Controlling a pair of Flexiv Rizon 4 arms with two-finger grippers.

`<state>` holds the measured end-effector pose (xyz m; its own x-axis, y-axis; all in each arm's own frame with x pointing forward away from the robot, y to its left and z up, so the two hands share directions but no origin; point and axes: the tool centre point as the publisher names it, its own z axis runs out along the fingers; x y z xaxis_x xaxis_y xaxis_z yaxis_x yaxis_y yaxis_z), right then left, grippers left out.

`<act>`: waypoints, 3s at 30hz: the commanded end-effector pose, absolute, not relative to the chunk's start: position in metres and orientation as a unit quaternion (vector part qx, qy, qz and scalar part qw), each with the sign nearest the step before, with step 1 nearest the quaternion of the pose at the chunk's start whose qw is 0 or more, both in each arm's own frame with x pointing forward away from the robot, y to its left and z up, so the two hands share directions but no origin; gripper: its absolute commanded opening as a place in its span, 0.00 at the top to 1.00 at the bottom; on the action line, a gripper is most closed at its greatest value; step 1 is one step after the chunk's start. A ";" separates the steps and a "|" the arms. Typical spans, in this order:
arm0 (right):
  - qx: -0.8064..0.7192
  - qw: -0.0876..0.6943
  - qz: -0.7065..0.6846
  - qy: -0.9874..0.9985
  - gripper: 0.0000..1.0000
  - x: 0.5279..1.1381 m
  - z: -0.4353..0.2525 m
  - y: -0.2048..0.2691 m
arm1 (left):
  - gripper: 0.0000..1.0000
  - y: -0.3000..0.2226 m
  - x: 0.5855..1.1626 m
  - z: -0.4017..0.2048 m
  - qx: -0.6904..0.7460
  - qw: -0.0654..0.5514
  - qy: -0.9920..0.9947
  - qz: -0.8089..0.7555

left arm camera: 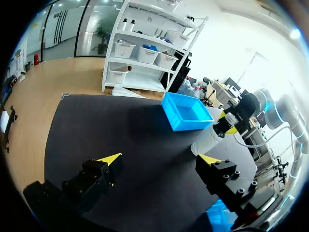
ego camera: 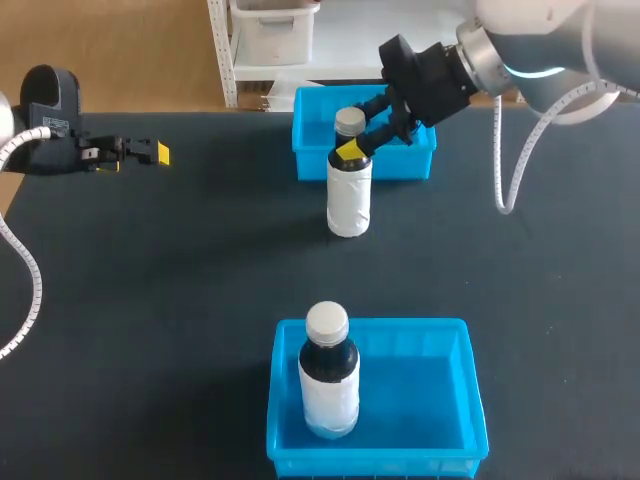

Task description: Pick up the bottle, and place it in the far bin if it is heavy, or in the near bin if it is light.

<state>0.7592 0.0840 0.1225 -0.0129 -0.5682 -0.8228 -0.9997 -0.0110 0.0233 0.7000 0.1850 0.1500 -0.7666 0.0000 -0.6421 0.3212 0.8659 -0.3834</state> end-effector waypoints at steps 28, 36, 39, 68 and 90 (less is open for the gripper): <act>-0.631 0.345 0.308 0.623 1.00 0.700 0.214 0.033 | 0.00 0.185 0.700 0.150 0.088 0.330 0.908 -0.243; -0.625 0.353 0.310 0.623 1.00 0.635 0.256 0.012 | 0.00 0.185 0.700 0.150 0.088 0.330 0.908 -0.243; -0.624 0.354 0.310 0.624 1.00 0.607 0.268 0.006 | 0.00 0.185 0.700 0.150 0.088 0.330 0.908 -0.243; -0.642 0.338 0.329 0.605 1.00 0.433 0.229 0.021 | 0.00 0.185 0.700 0.150 0.088 0.330 0.908 -0.243; -0.658 0.316 0.357 0.583 1.00 0.441 0.170 0.024 | 0.00 0.185 0.700 0.150 0.088 0.330 0.908 -0.243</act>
<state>0.4335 0.0208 0.1772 0.0641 -0.5512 -0.8319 -0.9939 -0.1101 -0.0036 0.7000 0.1850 0.1500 -0.7666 0.0000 -0.6421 0.3212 0.8659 -0.3834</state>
